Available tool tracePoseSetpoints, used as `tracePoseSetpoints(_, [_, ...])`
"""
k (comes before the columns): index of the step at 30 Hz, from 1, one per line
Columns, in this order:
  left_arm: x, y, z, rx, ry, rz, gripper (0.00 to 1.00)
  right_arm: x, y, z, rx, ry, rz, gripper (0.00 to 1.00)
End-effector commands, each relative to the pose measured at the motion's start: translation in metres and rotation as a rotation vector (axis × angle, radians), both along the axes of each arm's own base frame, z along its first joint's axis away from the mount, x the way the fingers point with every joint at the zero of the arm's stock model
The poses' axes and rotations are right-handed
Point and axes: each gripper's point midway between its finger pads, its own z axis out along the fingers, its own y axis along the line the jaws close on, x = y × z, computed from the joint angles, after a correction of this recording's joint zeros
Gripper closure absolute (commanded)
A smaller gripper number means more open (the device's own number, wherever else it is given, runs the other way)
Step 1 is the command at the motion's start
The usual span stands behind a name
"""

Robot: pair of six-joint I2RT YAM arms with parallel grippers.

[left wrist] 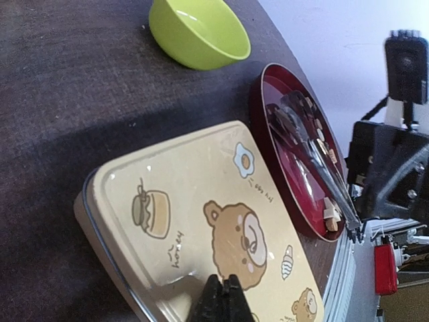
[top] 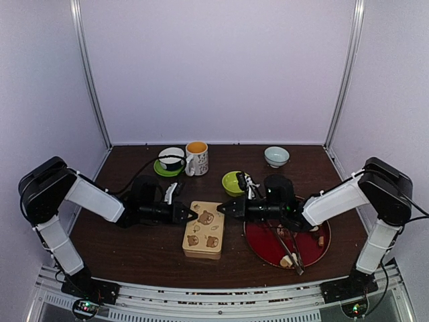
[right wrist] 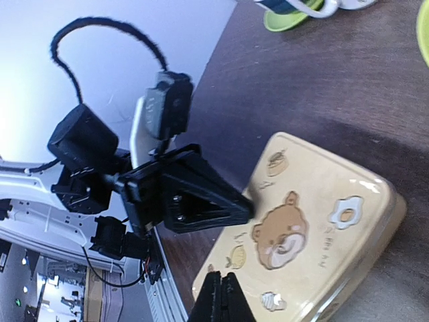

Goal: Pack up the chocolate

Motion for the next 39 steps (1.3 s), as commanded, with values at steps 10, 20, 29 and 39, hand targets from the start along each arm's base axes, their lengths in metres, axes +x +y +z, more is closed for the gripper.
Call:
tracePoseSetpoints(10, [-0.049,-0.003,0.028,0.012,-0.058,-0.085,1.00,-0.017,-0.006,-0.051,-0.098,0.075,-0.017,1.00])
tracePoseSetpoints(20, [-0.063,0.001,-0.021,0.070,0.014,-0.072,1.00,-0.078,0.010,-0.025,-0.083,-0.004,0.200,1.00])
tracePoseSetpoints(29, [-0.086,0.005,0.013,0.030,-0.031,-0.076,1.00,-0.067,-0.005,-0.090,-0.232,0.163,0.064,1.00])
tracePoseSetpoints(39, [-0.106,0.014,-0.026,0.082,0.029,-0.077,1.00,-0.099,0.001,-0.038,-0.141,0.021,0.166,1.00])
